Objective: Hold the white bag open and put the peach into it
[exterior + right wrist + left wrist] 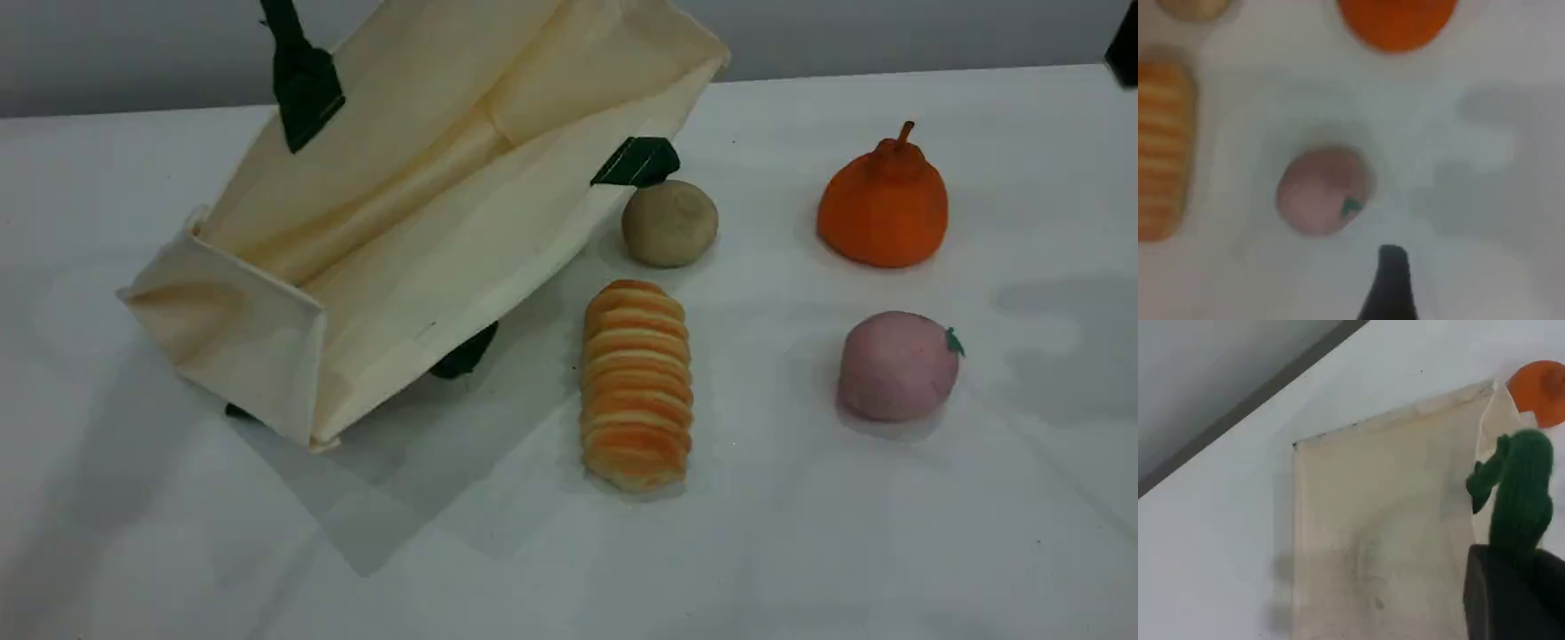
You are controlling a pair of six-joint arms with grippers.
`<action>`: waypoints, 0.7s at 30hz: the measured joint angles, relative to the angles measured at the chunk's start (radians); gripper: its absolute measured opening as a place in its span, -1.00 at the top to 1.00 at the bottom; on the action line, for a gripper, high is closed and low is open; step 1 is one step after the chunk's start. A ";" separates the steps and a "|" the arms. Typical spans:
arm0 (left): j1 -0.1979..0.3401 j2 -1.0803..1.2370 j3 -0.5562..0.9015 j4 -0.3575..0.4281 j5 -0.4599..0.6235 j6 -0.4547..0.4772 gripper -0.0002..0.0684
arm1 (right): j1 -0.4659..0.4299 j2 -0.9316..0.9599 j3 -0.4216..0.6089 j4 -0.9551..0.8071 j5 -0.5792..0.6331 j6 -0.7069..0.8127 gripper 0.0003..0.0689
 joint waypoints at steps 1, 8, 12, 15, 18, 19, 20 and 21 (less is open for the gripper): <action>0.000 0.000 0.000 0.000 0.000 0.000 0.72 | 0.000 0.015 0.000 0.018 0.015 -0.012 -0.60; 0.000 0.001 0.000 0.000 0.000 0.000 0.72 | 0.001 0.115 0.000 0.164 0.049 -0.113 -0.60; 0.000 0.001 0.000 0.000 0.000 0.001 0.72 | 0.038 0.167 0.000 0.195 0.047 -0.145 -0.60; 0.000 0.001 0.000 -0.001 0.000 0.001 0.72 | 0.083 0.210 0.000 0.188 0.013 -0.144 -0.60; 0.000 0.001 0.000 -0.004 0.000 0.002 0.72 | 0.129 0.252 0.000 0.181 -0.022 -0.144 -0.60; 0.000 0.001 0.000 -0.004 0.000 0.002 0.72 | 0.141 0.267 0.000 0.181 -0.030 -0.144 -0.60; 0.000 0.001 0.000 -0.004 0.000 0.001 0.72 | 0.152 0.282 0.000 0.181 -0.032 -0.144 -0.60; 0.000 0.001 0.000 -0.004 0.000 -0.006 0.72 | 0.160 0.297 0.000 0.180 -0.035 -0.144 -0.60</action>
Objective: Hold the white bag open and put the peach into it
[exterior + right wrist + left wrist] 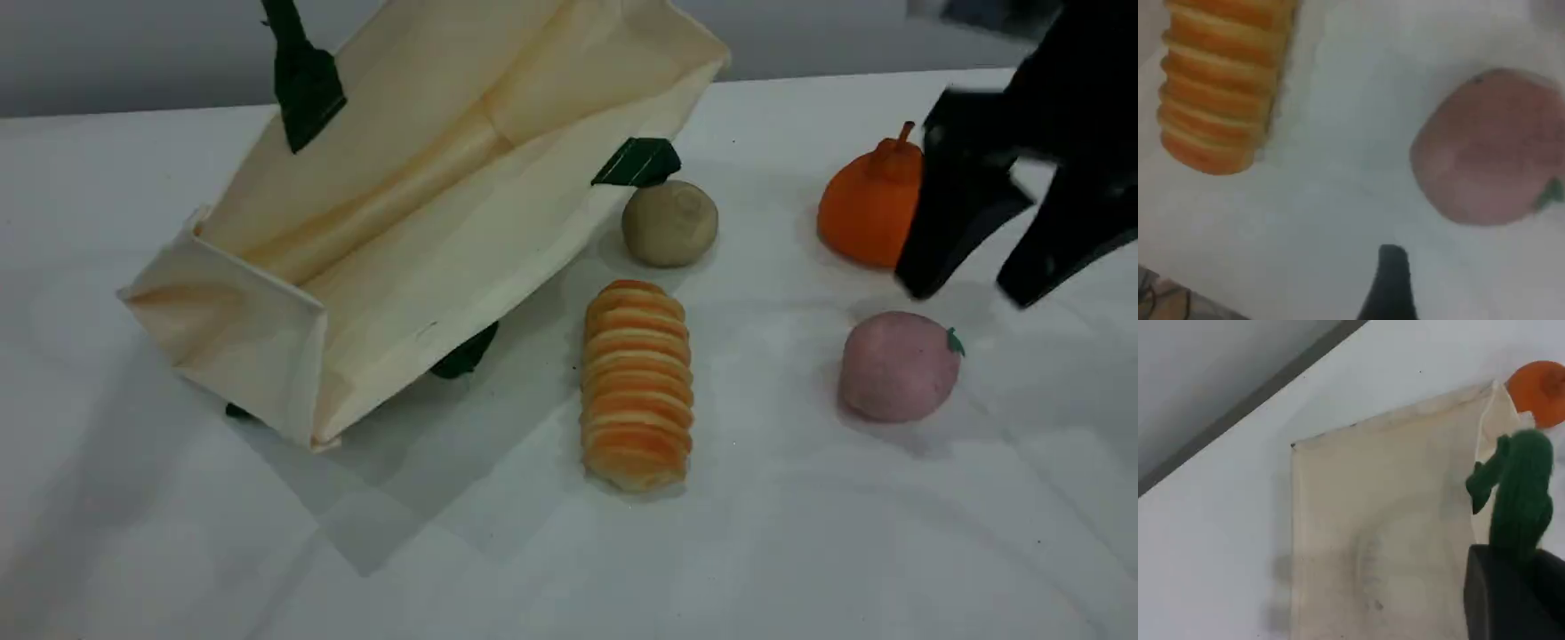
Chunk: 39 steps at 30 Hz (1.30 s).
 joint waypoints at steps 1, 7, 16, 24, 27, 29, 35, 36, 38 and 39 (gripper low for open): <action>0.000 0.000 0.000 0.000 0.000 -0.008 0.72 | 0.003 0.012 0.000 0.000 -0.006 0.000 -0.60; 0.000 0.000 0.000 0.001 0.000 -0.011 0.72 | 0.002 0.071 0.000 0.000 -0.059 0.003 -0.60; 0.000 0.000 0.000 0.002 0.000 -0.011 0.72 | 0.002 0.097 0.000 0.026 -0.150 0.003 -0.60; 0.000 0.000 0.000 0.002 0.000 -0.011 0.72 | 0.002 0.126 0.000 0.043 -0.161 0.003 -0.60; 0.000 0.000 0.000 0.002 0.000 -0.011 0.72 | 0.002 0.137 0.000 0.051 -0.155 0.000 -0.60; 0.000 0.000 0.000 0.002 0.000 -0.011 0.72 | 0.002 0.137 0.000 0.055 -0.158 0.000 -0.60; 0.000 0.000 0.000 0.002 0.000 -0.011 0.72 | 0.002 0.137 0.000 0.074 -0.161 0.000 -0.55; 0.000 0.000 0.000 0.002 0.000 -0.011 0.72 | 0.002 0.137 0.000 0.078 -0.161 0.000 -0.51; 0.000 0.000 0.000 0.002 0.000 -0.011 0.72 | 0.002 0.137 0.000 0.091 -0.158 0.000 -0.38; 0.000 0.000 0.000 0.002 0.000 -0.011 0.72 | 0.002 0.137 0.000 0.096 -0.154 -0.001 -0.30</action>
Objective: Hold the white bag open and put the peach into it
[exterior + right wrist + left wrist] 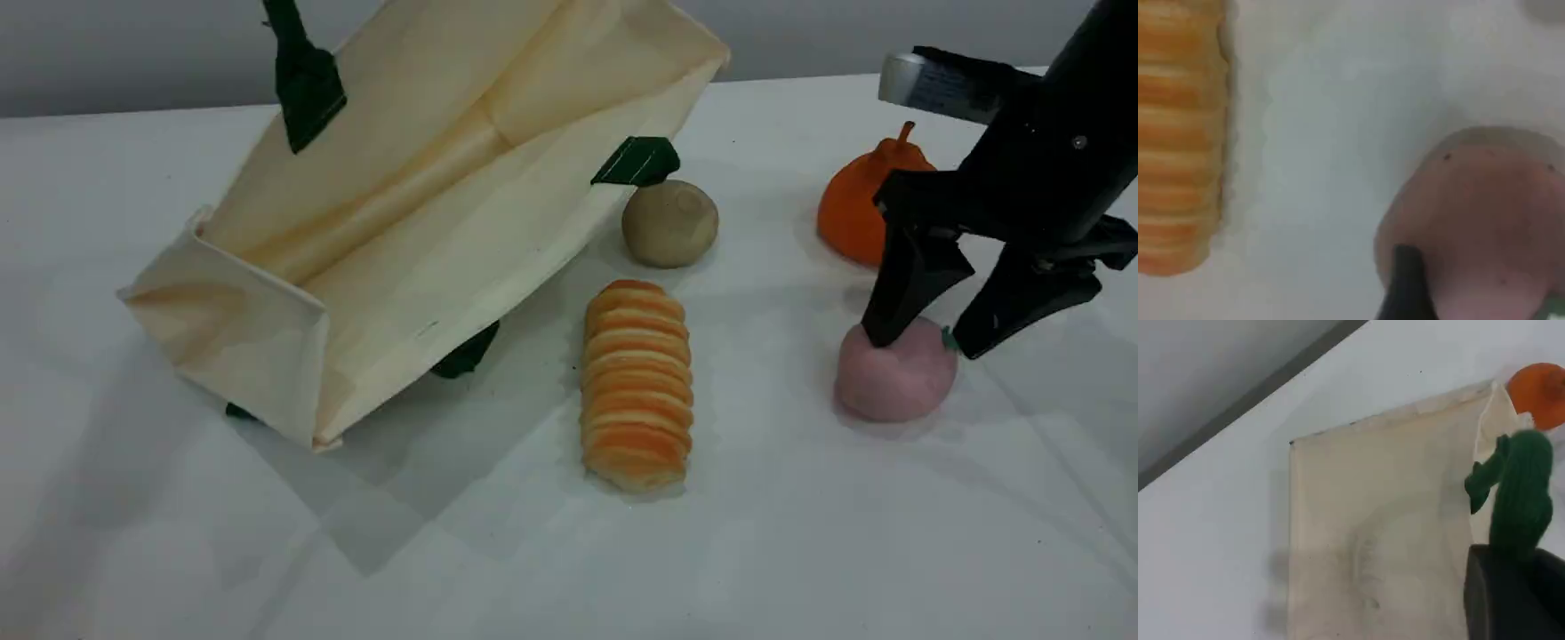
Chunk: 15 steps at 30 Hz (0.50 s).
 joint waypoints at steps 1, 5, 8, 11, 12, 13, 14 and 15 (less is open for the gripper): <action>0.000 0.000 0.000 0.000 0.000 0.000 0.72 | 0.000 0.000 0.000 0.004 0.002 -0.001 -0.21; 0.000 0.000 0.000 0.000 0.000 0.000 0.72 | 0.000 0.000 0.000 0.012 0.011 -0.031 0.22; 0.000 0.000 0.000 -0.001 0.000 0.000 0.72 | 0.000 0.000 0.000 0.014 0.027 -0.050 0.50; 0.000 0.000 0.000 -0.001 0.000 0.000 0.72 | 0.000 0.000 0.000 0.015 0.035 -0.051 0.69; 0.000 0.000 0.000 -0.001 0.000 0.000 0.72 | 0.000 0.000 0.000 0.015 0.039 -0.052 0.73; 0.000 0.000 0.000 -0.001 0.000 0.000 0.72 | 0.000 0.000 0.000 0.015 0.041 -0.052 0.77; 0.000 0.000 0.000 -0.001 0.000 0.000 0.72 | 0.000 0.000 0.000 0.015 0.044 -0.052 0.79; 0.000 0.000 0.000 -0.001 0.000 0.000 0.72 | 0.000 0.000 0.000 0.015 0.047 -0.054 0.81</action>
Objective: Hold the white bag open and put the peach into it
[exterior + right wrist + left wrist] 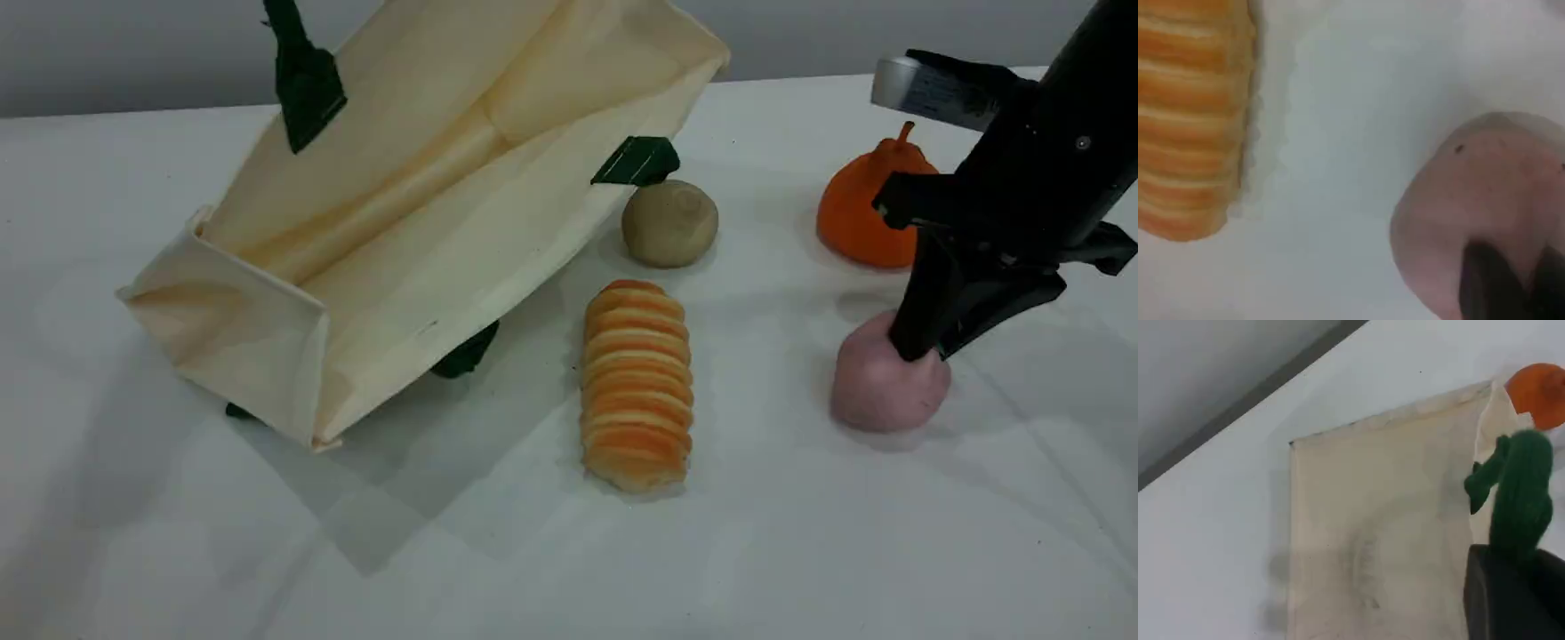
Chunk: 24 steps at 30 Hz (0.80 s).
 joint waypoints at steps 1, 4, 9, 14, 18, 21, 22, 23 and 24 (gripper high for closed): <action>0.000 0.000 0.000 0.001 0.000 0.000 0.72 | 0.000 -0.001 0.000 -0.004 0.006 -0.001 0.82; 0.000 0.000 0.000 0.001 0.000 0.000 0.72 | -0.001 -0.014 0.000 -0.025 0.011 -0.001 0.84; 0.000 0.000 0.000 0.001 0.000 0.000 0.72 | -0.001 -0.079 0.000 -0.078 0.011 -0.001 0.84; 0.000 0.000 0.000 0.002 0.000 0.000 0.72 | -0.001 -0.202 0.000 -0.083 0.012 0.002 0.84; 0.000 0.000 0.000 0.003 0.000 0.000 0.72 | -0.001 -0.323 0.000 -0.067 0.042 0.002 0.85; 0.000 0.000 0.000 0.003 0.000 0.000 0.72 | 0.001 -0.409 0.000 -0.039 0.072 -0.005 0.85; 0.000 0.000 0.000 0.003 0.000 0.002 0.72 | 0.011 -0.429 0.000 -0.030 0.073 -0.019 0.85; 0.000 0.000 0.000 0.004 -0.001 0.005 0.72 | 0.025 -0.450 0.000 -0.012 0.072 -0.036 0.85; 0.000 0.000 0.000 0.004 -0.001 0.005 0.72 | 0.044 -0.469 0.000 0.014 0.068 -0.052 0.85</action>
